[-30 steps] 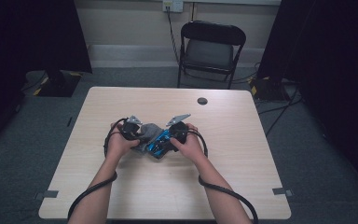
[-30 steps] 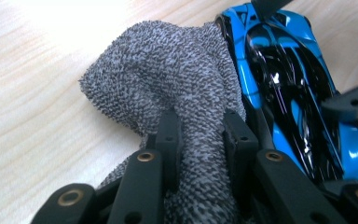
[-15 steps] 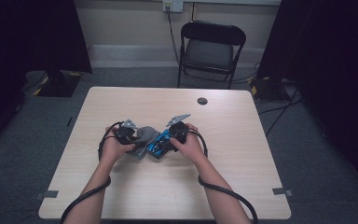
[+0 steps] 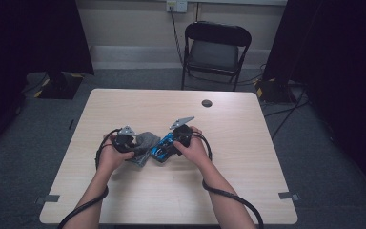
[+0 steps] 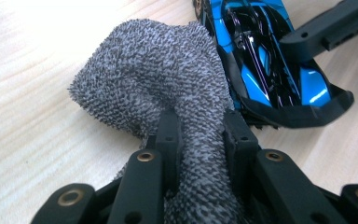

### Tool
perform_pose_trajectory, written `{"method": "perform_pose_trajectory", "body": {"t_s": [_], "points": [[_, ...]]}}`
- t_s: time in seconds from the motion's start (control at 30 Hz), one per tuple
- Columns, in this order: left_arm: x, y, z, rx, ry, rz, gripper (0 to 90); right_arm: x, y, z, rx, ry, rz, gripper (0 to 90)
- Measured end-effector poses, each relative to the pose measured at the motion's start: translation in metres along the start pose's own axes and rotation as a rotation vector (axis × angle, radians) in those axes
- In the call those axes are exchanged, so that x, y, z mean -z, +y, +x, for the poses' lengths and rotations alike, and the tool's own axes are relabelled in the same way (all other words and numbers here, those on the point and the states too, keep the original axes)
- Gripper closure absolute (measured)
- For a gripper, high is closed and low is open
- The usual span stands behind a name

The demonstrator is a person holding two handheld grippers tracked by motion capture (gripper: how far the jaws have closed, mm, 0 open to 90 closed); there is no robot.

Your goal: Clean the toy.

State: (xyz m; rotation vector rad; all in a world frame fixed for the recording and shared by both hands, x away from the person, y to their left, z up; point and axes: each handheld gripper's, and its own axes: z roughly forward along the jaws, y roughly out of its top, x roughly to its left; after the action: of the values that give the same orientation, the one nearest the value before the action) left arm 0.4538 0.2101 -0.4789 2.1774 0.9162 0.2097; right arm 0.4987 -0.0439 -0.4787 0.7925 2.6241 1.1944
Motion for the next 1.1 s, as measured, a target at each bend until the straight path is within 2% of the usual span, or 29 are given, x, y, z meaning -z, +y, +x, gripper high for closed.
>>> {"method": "perform_pose_trajectory", "body": {"t_s": [0.47,0.8,0.9,1.1], "points": [[0.014,-0.017,-0.005,0.006,-0.016,-0.019,71.8,0.0,0.001,0.0,0.001,-0.001,0.007,13.8],[0.025,-0.027,-0.008,-0.009,-0.027,-0.012,71.8,0.0,0.002,0.001,0.001,-0.002,0.016,13.8],[0.029,-0.031,-0.01,0.008,-0.032,-0.015,71.8,0.0,0.002,0.001,0.001,-0.003,0.016,13.8],[0.032,-0.036,-0.012,0.011,-0.042,-0.02,71.8,0.0,0.002,0.001,0.001,-0.002,0.014,13.8]]}}
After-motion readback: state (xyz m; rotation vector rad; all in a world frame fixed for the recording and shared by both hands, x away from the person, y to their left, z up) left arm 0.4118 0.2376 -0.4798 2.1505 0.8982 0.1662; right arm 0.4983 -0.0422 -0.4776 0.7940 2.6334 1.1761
